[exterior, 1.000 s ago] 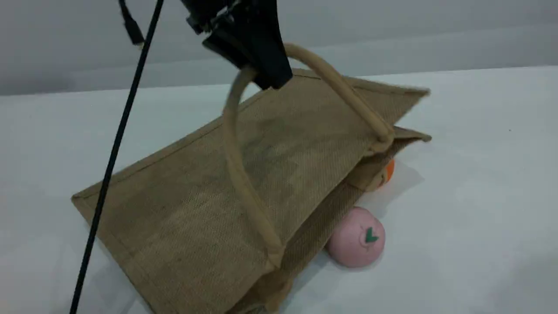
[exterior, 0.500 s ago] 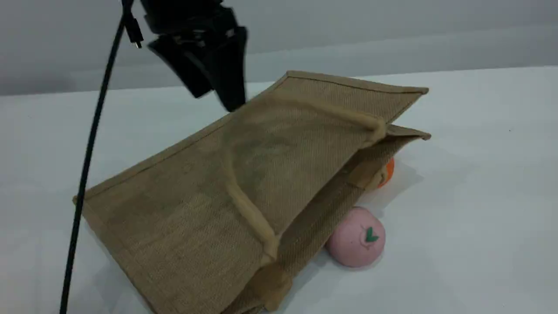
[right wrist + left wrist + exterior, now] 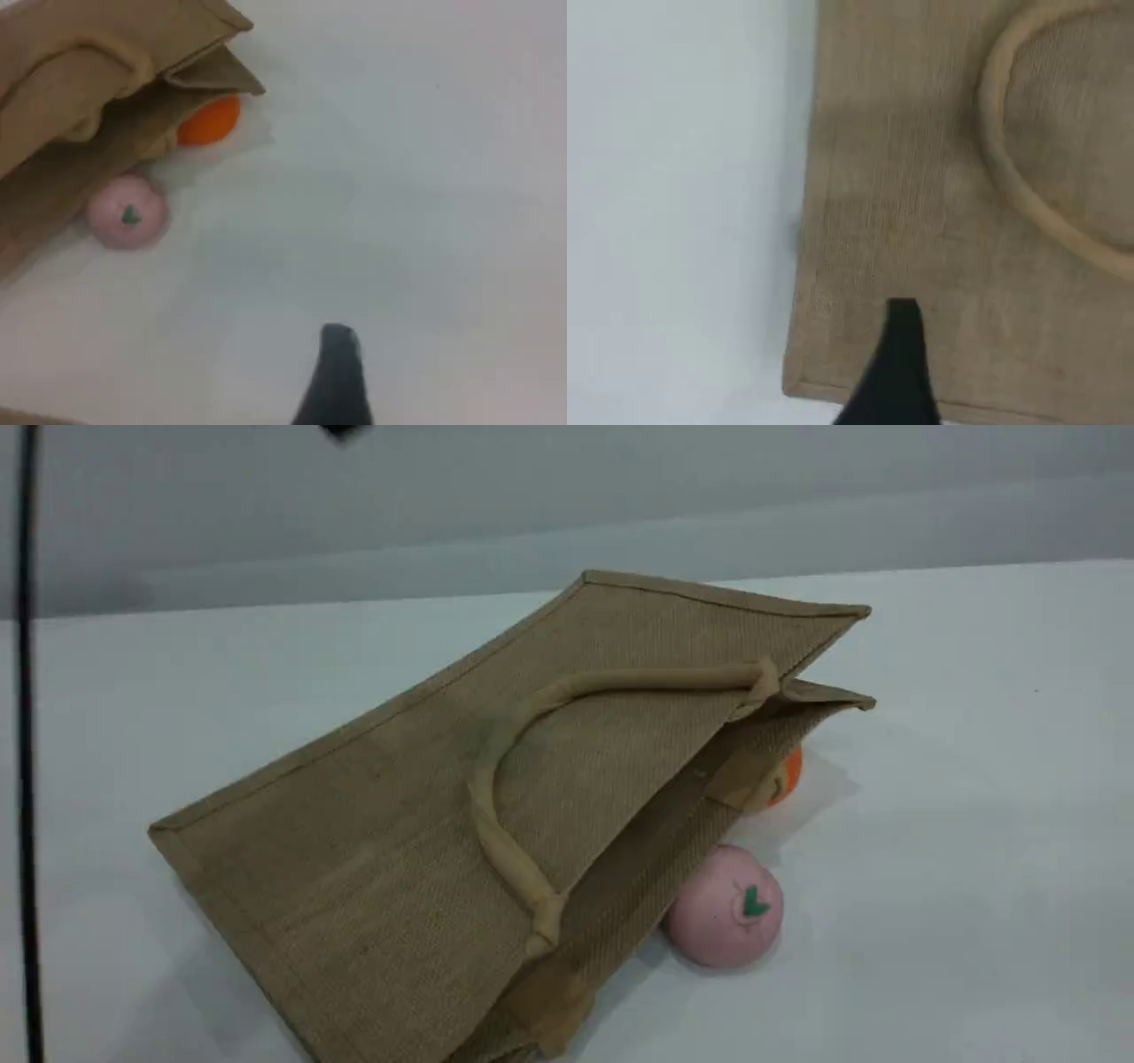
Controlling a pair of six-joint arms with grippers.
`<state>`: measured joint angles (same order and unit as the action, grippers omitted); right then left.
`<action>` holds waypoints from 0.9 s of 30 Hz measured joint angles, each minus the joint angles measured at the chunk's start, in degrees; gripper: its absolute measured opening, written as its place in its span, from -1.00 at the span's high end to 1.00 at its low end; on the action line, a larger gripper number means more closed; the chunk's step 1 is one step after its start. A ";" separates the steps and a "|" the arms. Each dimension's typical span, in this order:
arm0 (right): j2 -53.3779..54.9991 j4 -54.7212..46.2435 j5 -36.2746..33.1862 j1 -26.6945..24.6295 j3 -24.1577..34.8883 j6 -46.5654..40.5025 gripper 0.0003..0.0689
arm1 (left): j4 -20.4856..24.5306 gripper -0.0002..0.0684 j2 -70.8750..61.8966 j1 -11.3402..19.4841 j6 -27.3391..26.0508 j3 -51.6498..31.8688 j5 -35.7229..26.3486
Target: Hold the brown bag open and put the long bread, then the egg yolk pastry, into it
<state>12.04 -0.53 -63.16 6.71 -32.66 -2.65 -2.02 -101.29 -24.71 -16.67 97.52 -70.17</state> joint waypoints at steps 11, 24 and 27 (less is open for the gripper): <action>-5.76 0.12 2.29 0.06 3.62 0.14 -0.54 | -8.68 -0.73 22.72 0.00 2.74 -17.63 0.03; -5.76 0.53 2.18 0.06 3.62 0.14 -0.54 | -8.29 -0.72 63.73 -0.05 4.14 -54.33 0.25; -5.76 0.53 2.18 0.06 3.62 0.14 -0.54 | -5.00 -0.72 75.08 -0.05 5.86 -59.89 3.79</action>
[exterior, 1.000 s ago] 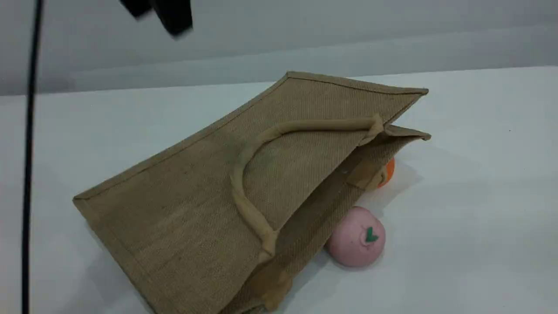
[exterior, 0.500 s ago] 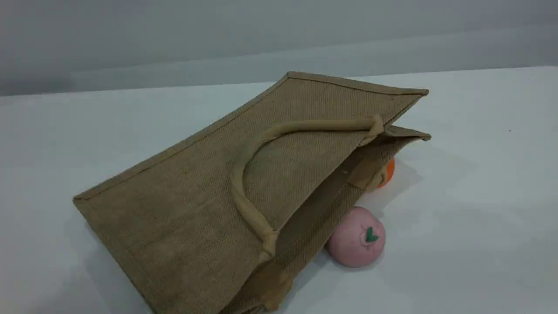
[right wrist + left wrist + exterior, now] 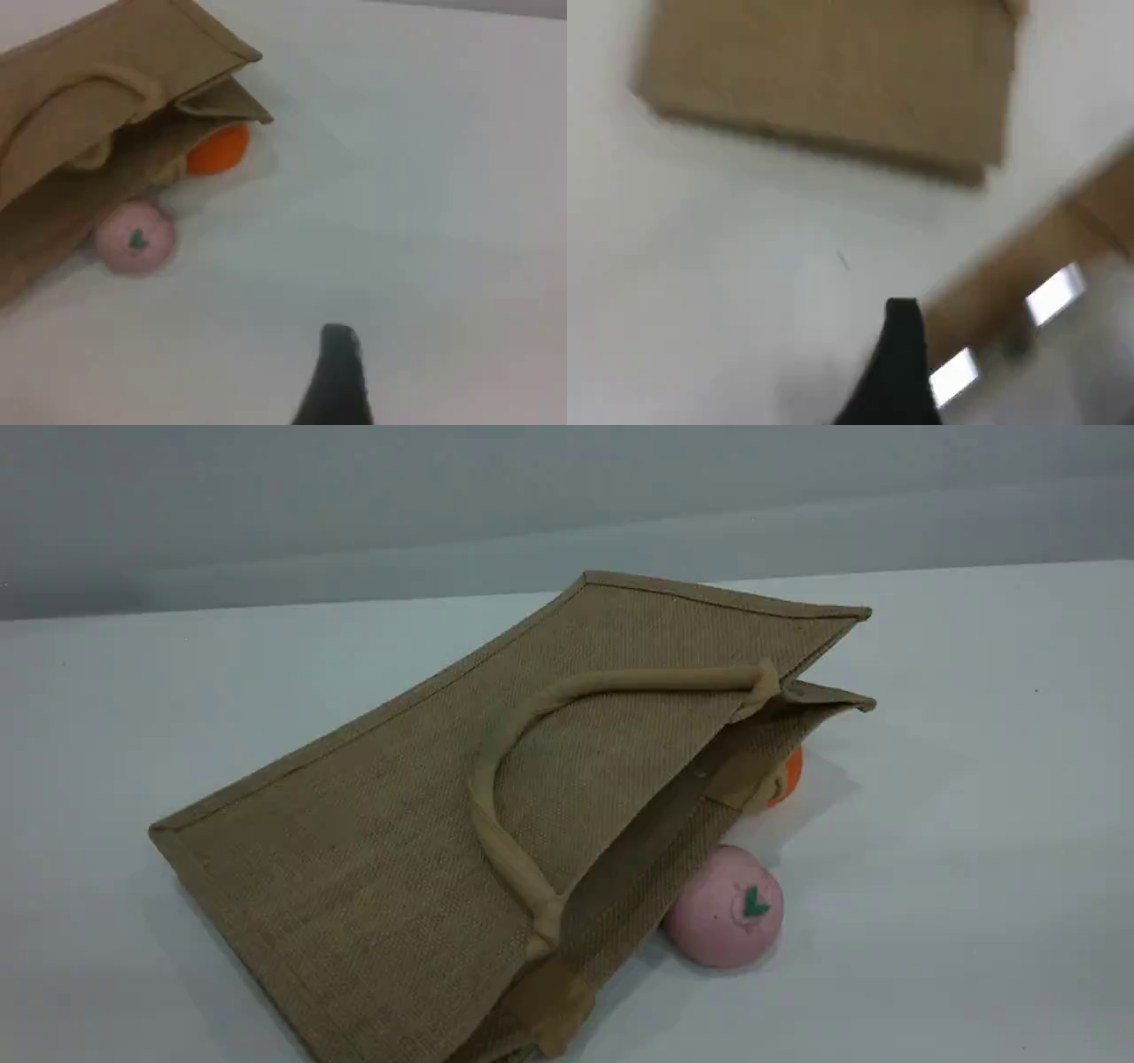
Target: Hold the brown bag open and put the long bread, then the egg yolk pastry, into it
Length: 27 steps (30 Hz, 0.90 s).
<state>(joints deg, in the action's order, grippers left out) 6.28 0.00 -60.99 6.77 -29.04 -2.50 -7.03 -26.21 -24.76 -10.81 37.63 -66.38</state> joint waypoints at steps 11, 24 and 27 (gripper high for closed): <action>0.00 0.00 -0.06 0.00 0.00 0.00 -0.54 | 3.69 -0.72 20.90 0.00 5.90 -7.57 3.29; -6.34 0.00 -0.16 -4.24 0.05 0.00 -0.54 | 4.07 -0.72 20.80 0.00 4.82 -8.79 4.54; -6.39 0.00 -0.16 -6.34 0.05 0.00 -0.54 | 4.07 -0.72 21.11 0.00 4.82 -8.74 4.54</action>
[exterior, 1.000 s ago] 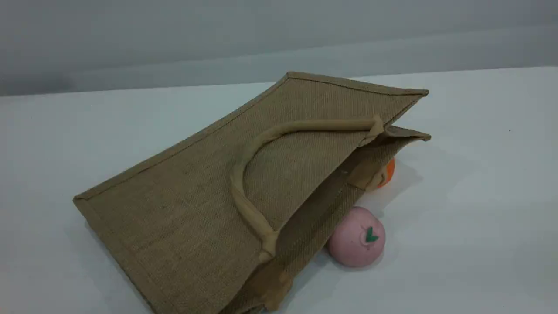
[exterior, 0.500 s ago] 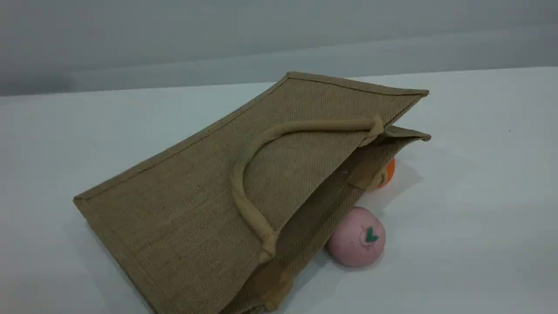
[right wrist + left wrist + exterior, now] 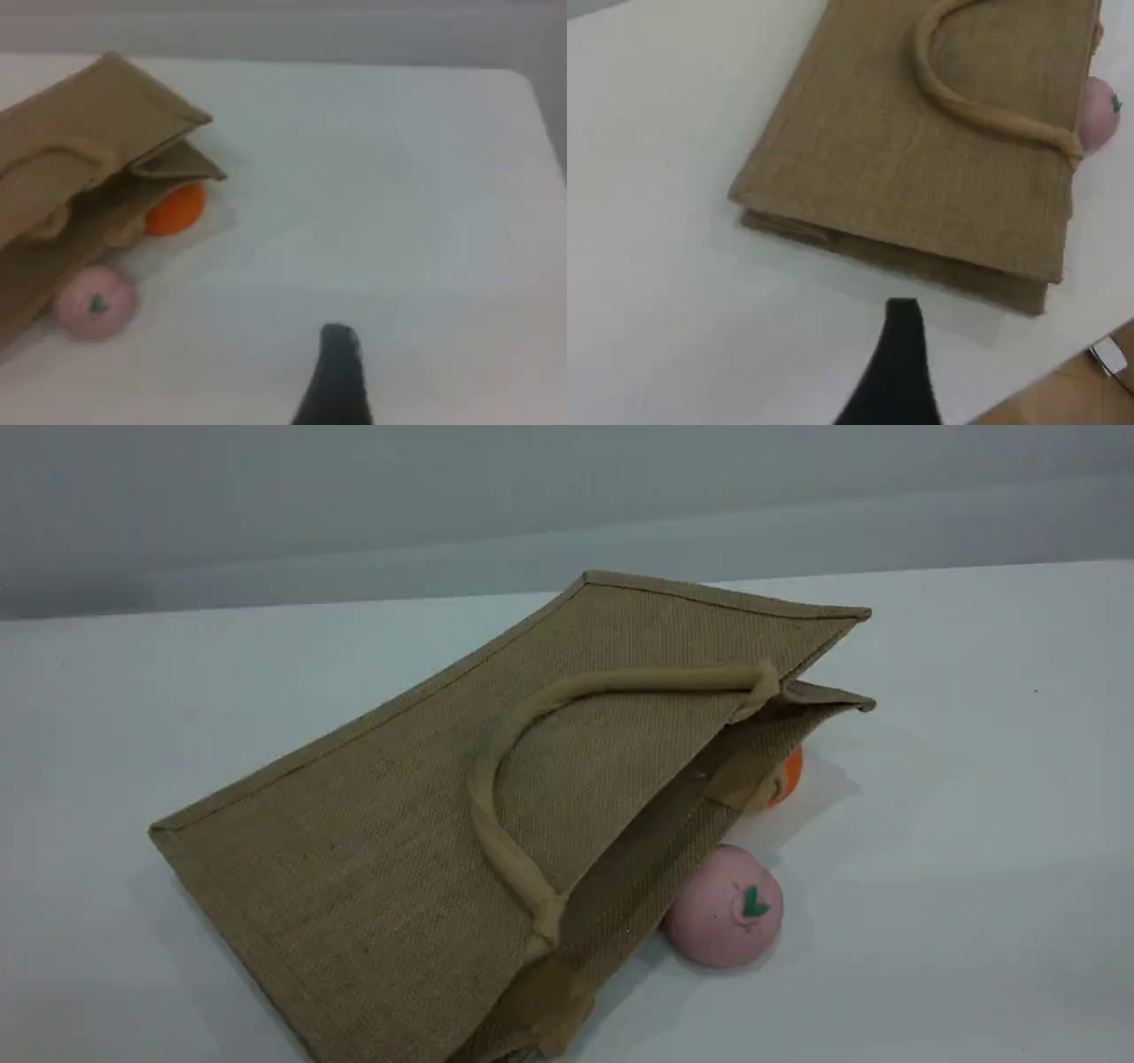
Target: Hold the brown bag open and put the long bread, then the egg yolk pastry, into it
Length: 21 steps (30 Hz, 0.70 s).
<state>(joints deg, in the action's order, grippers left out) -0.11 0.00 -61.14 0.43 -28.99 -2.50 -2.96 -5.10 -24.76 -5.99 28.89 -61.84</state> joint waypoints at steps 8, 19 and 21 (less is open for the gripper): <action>0.11 0.00 0.00 -0.55 0.00 0.00 -0.54 | 0.00 -0.72 3.59 8.30 0.05 0.07 0.00; 0.11 0.00 0.11 -0.41 0.00 0.00 -0.54 | 0.00 -0.72 5.10 19.04 0.11 0.07 -0.03; 0.11 0.00 0.11 -0.36 0.00 0.00 -0.54 | 0.00 -0.72 5.10 19.04 0.11 0.07 -0.03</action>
